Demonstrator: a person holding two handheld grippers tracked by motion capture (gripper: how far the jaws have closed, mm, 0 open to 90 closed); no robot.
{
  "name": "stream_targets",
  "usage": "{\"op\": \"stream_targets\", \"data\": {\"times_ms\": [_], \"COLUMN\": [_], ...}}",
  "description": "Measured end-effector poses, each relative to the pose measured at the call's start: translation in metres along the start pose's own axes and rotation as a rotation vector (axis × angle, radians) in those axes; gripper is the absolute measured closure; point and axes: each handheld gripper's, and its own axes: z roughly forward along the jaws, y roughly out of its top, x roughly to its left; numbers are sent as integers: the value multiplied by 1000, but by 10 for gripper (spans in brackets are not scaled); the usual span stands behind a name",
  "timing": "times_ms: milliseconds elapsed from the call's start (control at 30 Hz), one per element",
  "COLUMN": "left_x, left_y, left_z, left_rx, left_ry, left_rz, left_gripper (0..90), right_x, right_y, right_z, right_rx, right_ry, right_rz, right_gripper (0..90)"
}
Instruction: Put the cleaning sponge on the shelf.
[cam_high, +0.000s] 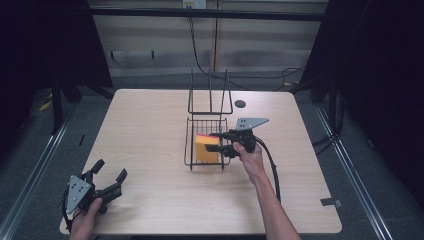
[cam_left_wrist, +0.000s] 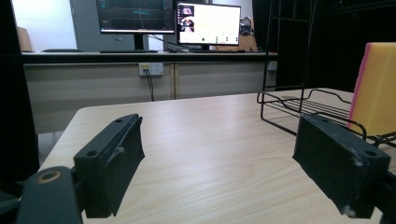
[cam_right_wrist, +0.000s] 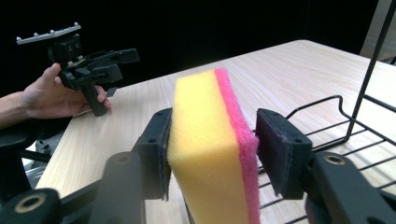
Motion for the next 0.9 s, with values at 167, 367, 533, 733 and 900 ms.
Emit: {"op": "stream_targets", "data": {"times_ms": [167, 367, 533, 733, 900], "left_x": [0, 0, 0, 0, 0], "left_y": [0, 0, 0, 0, 0], "left_z": [0, 0, 0, 0, 0], "left_rx": [0, 2, 2, 1, 0], "left_ry": [0, 0, 0, 1, 1], "left_rz": [0, 3, 3, 1, 1], "left_gripper": [155, 155, 155, 155, 155], "right_x": [1, 5, 9, 12, 16], "right_y": [1, 3, 7, 9, 12], "right_z": [0, -2, -6, -12, -15], "right_rx": [-4, -1, -9, -26, -24], "right_ry": [-20, -57, -111, -154, -174], "right_rz": [-12, -11, -4, 10, 5], "right_gripper": [416, 329, 188, 129, 130]}}
